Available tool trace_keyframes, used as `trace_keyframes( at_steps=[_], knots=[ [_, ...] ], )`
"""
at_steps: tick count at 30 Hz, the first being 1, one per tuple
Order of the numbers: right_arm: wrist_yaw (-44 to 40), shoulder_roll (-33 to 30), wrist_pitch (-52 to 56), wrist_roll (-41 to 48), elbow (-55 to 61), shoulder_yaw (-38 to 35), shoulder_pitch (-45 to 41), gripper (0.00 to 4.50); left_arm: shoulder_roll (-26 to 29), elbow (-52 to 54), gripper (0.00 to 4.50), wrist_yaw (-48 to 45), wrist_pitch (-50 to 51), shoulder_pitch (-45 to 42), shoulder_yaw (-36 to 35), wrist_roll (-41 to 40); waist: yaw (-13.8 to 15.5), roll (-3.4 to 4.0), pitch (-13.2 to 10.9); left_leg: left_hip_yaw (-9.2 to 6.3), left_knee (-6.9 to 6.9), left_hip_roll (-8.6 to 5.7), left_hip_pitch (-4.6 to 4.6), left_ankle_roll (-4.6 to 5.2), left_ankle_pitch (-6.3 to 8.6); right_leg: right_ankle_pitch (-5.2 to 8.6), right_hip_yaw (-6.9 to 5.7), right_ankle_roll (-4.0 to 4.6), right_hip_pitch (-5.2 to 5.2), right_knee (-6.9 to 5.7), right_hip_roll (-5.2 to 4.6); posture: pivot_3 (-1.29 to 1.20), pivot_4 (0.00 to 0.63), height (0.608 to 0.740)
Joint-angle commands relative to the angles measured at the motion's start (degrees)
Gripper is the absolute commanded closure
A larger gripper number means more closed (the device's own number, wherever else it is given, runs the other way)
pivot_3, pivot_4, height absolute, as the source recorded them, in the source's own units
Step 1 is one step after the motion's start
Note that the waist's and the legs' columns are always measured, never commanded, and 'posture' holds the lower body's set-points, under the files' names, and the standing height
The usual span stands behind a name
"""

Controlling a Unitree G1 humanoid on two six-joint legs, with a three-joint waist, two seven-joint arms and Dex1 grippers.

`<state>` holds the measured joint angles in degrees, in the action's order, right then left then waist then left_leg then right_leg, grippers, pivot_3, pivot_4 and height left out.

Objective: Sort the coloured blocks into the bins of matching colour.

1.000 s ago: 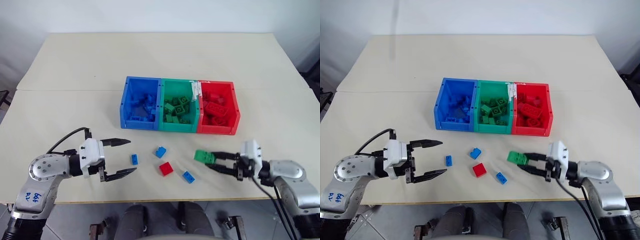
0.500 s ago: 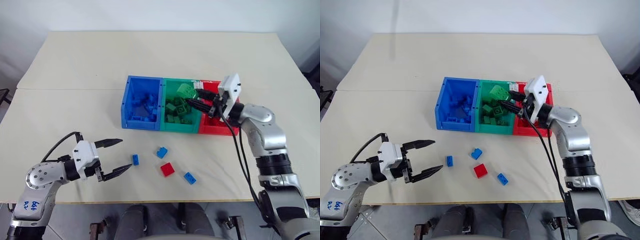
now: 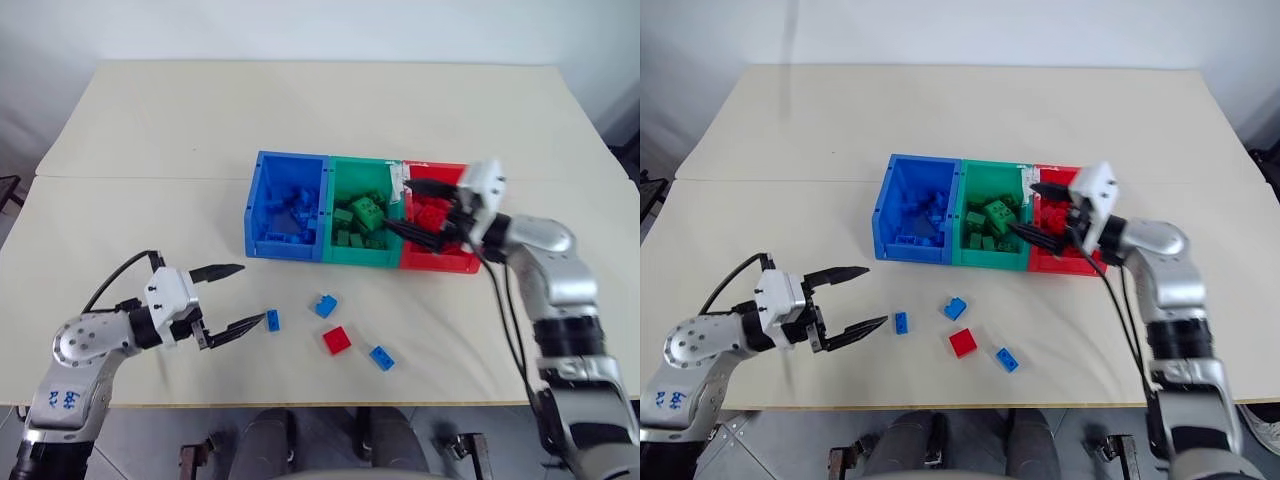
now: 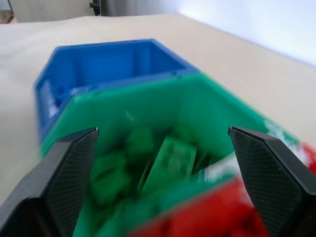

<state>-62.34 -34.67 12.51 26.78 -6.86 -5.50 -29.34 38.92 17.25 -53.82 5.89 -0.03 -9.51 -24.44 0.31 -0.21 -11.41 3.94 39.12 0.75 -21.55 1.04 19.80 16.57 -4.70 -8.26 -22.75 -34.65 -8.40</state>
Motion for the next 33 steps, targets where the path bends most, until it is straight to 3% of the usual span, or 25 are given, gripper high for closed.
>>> trace_keyframes(
  at_steps=[1, 8, 13, 18, 24, 33],
  knots=[
    [-4.4, -5.1, 4.5, 9.7, 12.1, -8.5, 8.4, 0.05, -0.2, -0.8, 0.0, -2.4, 0.2, -3.8, 3.4, -0.4, 0.3, 0.03, 0.0, -0.01, 0.0, -0.01, -0.01, 0.02, 0.01, 0.0, -0.02, 0.0, 0.02, 0.03, 0.0, 0.0, 0.15, 0.74],
    [-15.5, -13.3, -7.4, 5.6, 13.9, -18.3, 30.7, 0.05, -2.5, -6.6, 0.0, -7.3, -0.8, -12.4, 10.7, 1.0, 0.6, 0.02, 0.0, 0.2, 0.0, -0.1, 0.24, 0.0, 0.01, -0.05, 0.0, -0.09, 0.26, 0.15, 0.16, 0.0, 0.15, 0.74],
    [-16.6, -14.0, -14.8, 2.8, 4.9, -22.4, 36.0, 0.05, -3.6, -8.6, 0.0, -9.6, -2.1, -15.2, 12.9, 1.3, 0.1, 0.01, 0.0, 0.61, 0.02, -0.06, 0.38, -0.02, -0.01, -0.09, 0.18, -0.14, 0.26, 0.12, 0.18, 0.0, 0.15, 0.74],
    [-17.1, -13.7, -17.8, 1.6, 0.7, -20.7, 34.3, 0.05, -2.7, -8.8, 0.0, -9.9, -2.0, -14.6, 11.7, 1.4, -0.5, 0.02, 0.0, 0.55, 0.02, 0.0, 0.42, -0.03, -0.03, -0.11, 0.26, -0.14, 0.23, 0.1, 0.18, 0.0, 0.15, 0.74],
    [-16.0, -11.9, -12.9, 1.5, 3.0, -11.3, 26.2, 0.05, -1.0, -8.1, 0.0, -7.4, -4.1, -8.5, 5.6, 1.1, -0.8, 0.02, 0.0, 0.44, 0.03, 0.2, 0.47, -0.05, -0.04, -0.11, 0.32, -0.13, 0.2, 0.03, 0.16, 0.0, 0.15, 0.74],
    [-16.0, -10.2, -1.9, 1.7, 10.2, 2.6, 15.0, 0.05, 2.0, -2.0, 0.0, -5.4, -4.4, 9.0, -6.2, -0.4, -0.5, 0.04, 0.0, 0.3, 0.05, 0.16, 0.33, 0.01, 0.03, -0.11, 0.23, -0.13, 0.15, 0.1, -0.05, 0.0, 0.15, 0.74]
  ],
)
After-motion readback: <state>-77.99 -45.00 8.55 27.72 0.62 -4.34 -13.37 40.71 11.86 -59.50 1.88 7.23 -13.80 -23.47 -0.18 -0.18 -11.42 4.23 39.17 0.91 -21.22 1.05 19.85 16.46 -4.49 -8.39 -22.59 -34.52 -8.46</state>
